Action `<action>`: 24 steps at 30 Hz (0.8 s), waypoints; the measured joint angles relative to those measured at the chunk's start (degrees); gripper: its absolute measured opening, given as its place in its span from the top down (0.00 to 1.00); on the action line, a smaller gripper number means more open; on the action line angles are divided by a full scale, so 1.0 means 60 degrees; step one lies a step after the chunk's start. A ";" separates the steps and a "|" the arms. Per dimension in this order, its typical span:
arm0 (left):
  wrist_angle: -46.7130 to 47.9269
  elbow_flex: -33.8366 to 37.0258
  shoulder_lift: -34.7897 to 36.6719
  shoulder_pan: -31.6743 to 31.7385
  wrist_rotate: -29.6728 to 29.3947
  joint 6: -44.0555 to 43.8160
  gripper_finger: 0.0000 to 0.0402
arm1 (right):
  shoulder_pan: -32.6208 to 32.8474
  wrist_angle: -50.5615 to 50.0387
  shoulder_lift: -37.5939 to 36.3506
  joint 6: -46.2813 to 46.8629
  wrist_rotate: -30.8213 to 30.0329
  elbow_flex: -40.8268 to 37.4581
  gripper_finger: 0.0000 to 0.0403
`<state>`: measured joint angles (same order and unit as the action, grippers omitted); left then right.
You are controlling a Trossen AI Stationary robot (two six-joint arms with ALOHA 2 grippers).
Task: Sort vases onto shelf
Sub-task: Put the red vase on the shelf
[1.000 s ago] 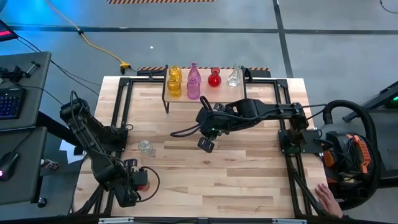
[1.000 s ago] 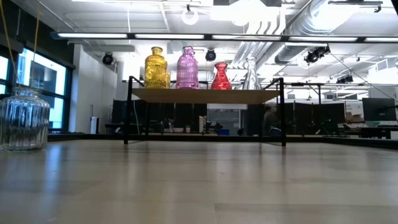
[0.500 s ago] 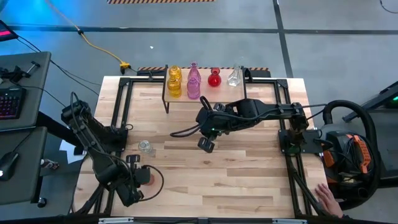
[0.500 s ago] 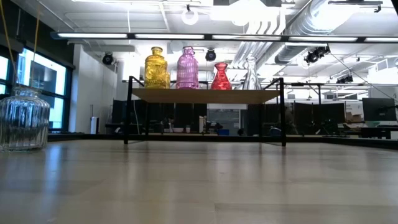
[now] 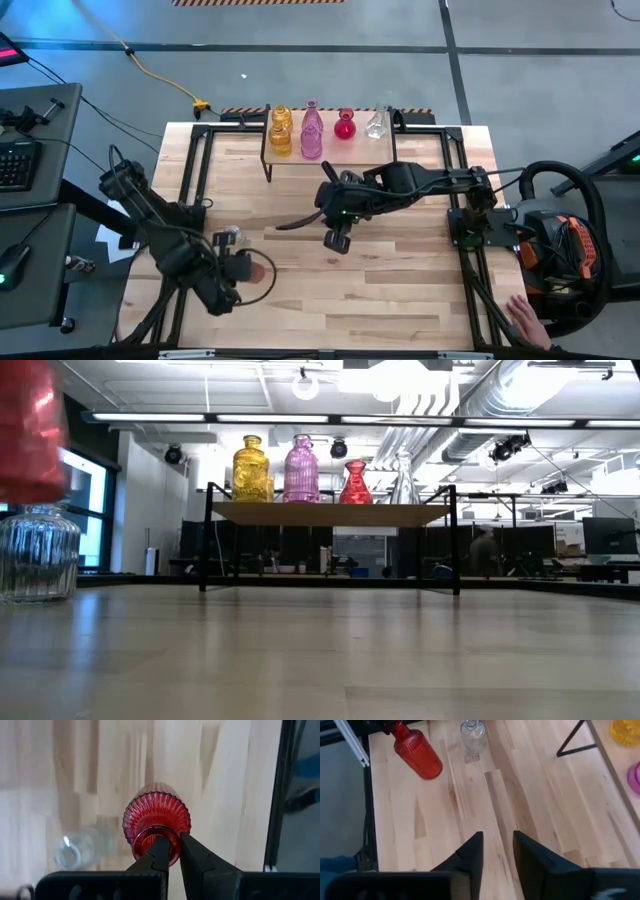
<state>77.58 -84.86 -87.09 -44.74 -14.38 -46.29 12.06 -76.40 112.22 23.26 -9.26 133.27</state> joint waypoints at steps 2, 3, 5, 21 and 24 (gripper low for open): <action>-0.0146 -0.0310 0.0007 0.0270 -0.0260 0.0355 0.97 | 0.0000 0.0023 0.0000 -0.0239 0.0000 0.0000 0.74; -0.0151 -0.0448 0.0007 0.0413 -0.0334 0.0554 0.97 | 0.0000 0.0085 0.0000 -0.0380 0.0000 0.0000 0.73; -0.0069 -0.0709 0.0007 0.0713 -0.0447 0.0925 0.97 | 0.0000 0.0276 0.0000 -0.0759 0.0000 0.0000 0.70; -0.0181 -0.2142 0.0022 0.2953 -0.1106 0.3160 0.97 | -0.0011 0.1852 0.0000 -0.3593 0.1078 0.0004 0.69; -0.0216 -0.2281 0.0022 0.3259 -0.1205 0.3333 0.97 | -0.0031 0.1854 0.0000 -0.4042 0.1148 0.0004 0.69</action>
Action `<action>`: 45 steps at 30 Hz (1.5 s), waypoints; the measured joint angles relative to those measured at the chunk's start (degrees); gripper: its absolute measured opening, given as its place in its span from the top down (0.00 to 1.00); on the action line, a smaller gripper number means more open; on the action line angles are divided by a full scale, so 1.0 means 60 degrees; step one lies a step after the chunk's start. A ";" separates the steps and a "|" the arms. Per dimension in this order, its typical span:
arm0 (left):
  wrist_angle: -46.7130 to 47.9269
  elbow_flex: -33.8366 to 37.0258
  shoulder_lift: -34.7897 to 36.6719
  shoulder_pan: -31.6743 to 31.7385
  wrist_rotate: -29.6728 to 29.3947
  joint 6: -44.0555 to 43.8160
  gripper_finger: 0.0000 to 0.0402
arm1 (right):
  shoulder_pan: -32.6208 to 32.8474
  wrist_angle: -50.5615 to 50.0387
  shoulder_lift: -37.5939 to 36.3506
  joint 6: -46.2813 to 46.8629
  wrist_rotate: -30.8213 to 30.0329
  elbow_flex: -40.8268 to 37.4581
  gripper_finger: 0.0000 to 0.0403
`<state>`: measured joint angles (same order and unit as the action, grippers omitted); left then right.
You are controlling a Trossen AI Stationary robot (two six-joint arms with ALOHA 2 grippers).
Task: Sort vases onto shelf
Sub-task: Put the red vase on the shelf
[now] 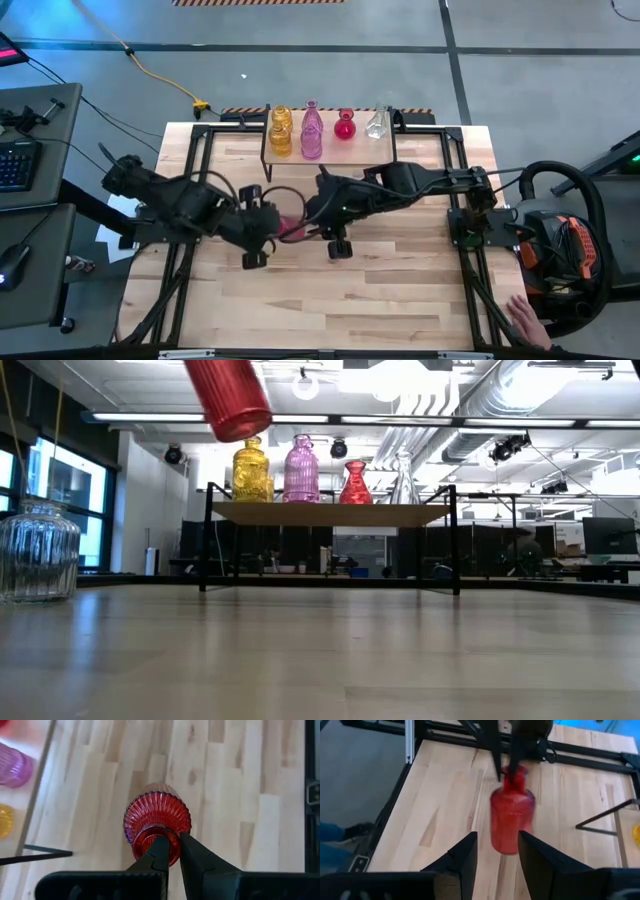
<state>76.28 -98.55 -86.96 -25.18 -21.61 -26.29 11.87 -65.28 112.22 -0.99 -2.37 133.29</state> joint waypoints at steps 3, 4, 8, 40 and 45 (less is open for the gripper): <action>-0.0060 -0.0110 0.0000 0.0278 -0.0014 0.0167 0.97 | -0.0064 0.0001 0.0028 -0.0425 0.0155 0.0000 0.69; -0.0136 -0.0157 0.0000 0.0366 -0.0014 0.0231 0.97 | -0.0099 0.0000 0.0037 -0.0505 0.0156 0.0000 0.69; -0.0765 -0.0225 0.0004 0.0696 -0.0014 0.0488 0.97 | -0.0350 0.0033 0.0106 -0.0594 0.0156 0.0007 0.69; -0.1553 -0.0225 0.0004 0.1278 -0.0245 0.0649 0.97 | -0.1109 0.0109 0.0608 -0.2808 0.0599 0.0004 0.69; -0.1568 -0.0225 0.0004 0.1281 -0.0288 0.0653 0.97 | -0.1094 0.0106 0.0612 -0.2594 0.0040 0.0004 0.69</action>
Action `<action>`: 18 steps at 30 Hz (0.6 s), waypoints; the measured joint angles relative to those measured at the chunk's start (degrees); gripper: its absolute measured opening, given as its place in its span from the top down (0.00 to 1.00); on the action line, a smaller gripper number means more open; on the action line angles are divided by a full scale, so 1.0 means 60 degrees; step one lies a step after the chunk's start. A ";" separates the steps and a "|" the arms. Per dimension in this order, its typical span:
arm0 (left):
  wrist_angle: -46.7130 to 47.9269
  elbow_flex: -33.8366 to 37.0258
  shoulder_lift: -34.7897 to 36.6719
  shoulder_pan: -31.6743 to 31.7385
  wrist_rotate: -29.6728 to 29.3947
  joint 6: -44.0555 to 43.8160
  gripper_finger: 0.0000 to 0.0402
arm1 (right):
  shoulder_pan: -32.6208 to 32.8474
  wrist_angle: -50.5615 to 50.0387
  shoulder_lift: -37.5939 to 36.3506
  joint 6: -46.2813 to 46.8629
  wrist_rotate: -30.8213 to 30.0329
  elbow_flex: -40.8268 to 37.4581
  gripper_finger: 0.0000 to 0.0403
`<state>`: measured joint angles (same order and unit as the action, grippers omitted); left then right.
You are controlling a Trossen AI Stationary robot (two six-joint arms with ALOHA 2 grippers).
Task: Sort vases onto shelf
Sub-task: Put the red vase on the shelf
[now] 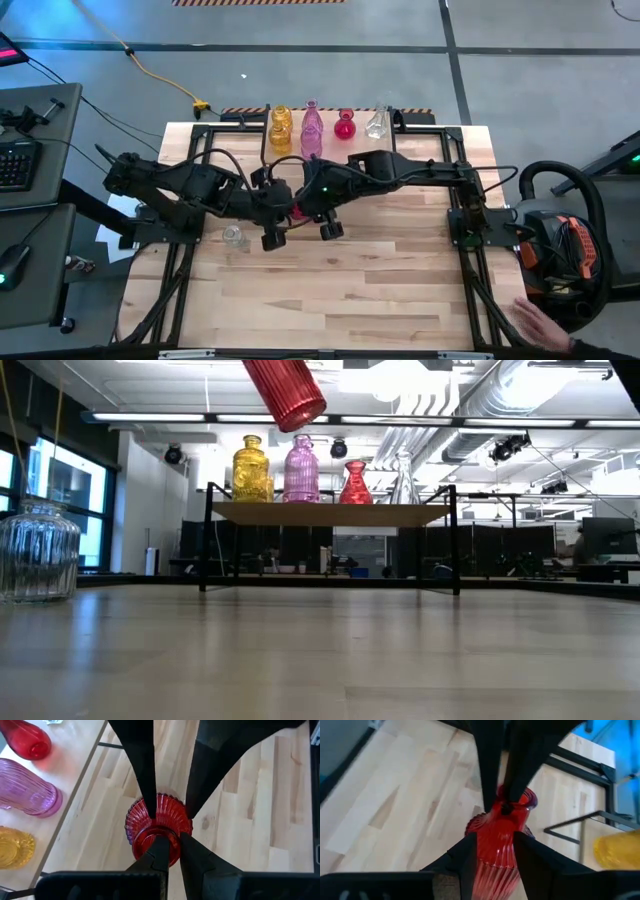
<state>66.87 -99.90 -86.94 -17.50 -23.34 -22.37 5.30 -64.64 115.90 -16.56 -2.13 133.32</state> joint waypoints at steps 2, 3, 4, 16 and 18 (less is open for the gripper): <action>-0.0034 0.0000 0.0000 0.0004 -0.0043 0.0000 0.97 | -0.0011 -0.0012 0.0004 0.0000 -0.0168 0.0000 0.69; -0.0033 0.0000 0.0000 0.0004 -0.0050 0.0004 0.97 | -0.0011 -0.0012 0.0004 0.0000 -0.0154 0.0000 0.69; -0.0036 0.0000 0.0000 0.0000 -0.0047 0.0004 0.97 | -0.0008 -0.0014 0.0006 0.0000 -0.0136 0.0000 0.69; -0.0073 0.0000 0.0000 -0.0011 0.0048 0.0000 0.97 | -0.0067 0.0177 0.0011 -0.0252 0.0658 0.0000 0.69; -0.0070 0.0000 0.0000 -0.0011 0.0031 0.0004 0.97 | -0.0093 0.0249 0.0012 -0.0250 0.0694 0.0000 0.69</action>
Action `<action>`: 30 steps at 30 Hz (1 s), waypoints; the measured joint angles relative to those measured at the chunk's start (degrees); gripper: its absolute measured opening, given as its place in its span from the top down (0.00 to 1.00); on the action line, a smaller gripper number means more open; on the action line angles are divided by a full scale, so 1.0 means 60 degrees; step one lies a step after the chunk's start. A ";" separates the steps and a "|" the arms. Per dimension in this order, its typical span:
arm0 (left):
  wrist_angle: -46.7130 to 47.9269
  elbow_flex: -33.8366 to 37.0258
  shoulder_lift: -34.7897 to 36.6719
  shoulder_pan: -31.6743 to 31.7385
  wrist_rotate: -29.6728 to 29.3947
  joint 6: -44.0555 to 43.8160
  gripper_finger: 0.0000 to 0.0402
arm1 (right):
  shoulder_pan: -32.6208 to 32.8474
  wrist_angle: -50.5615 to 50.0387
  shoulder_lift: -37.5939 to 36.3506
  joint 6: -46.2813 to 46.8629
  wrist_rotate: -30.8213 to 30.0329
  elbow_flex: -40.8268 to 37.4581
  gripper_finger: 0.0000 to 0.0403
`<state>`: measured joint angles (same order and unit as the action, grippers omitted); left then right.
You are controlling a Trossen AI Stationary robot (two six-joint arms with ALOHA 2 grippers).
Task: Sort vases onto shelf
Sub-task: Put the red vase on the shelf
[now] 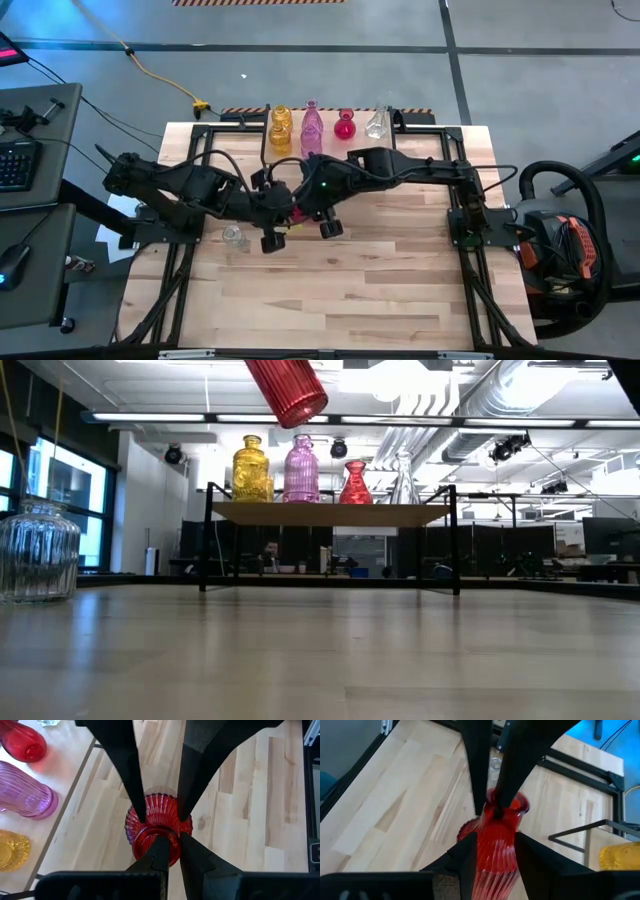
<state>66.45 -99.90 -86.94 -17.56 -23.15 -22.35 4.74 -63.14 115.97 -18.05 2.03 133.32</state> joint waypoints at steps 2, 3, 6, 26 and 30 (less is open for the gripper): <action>-0.0021 0.0000 0.0000 0.0004 -0.0015 0.0000 0.97 | -0.0009 0.0134 0.0006 -0.0002 -0.0002 0.0000 0.69; -0.0039 0.0000 0.0000 0.0004 -0.0015 0.0000 0.97 | -0.0009 0.0199 0.0006 -0.0002 -0.0002 0.0000 0.69; -0.0040 0.0000 0.0000 0.0004 -0.0026 0.0000 0.97 | 0.0001 0.0336 0.0014 -0.0017 -0.0141 0.0000 0.69; 0.0008 0.0000 0.0007 0.0011 -0.0048 0.0000 0.97 | 0.0137 0.0322 0.0014 -0.0071 -0.1248 -0.0004 0.69; 0.0001 0.0000 0.0007 0.0008 -0.0042 0.0003 0.97 | 0.0200 0.0308 0.0014 -0.0237 -0.1273 -0.0004 0.69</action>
<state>66.46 -99.90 -86.89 -17.51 -23.40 -22.33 5.94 -61.29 116.05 -19.48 -5.60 133.29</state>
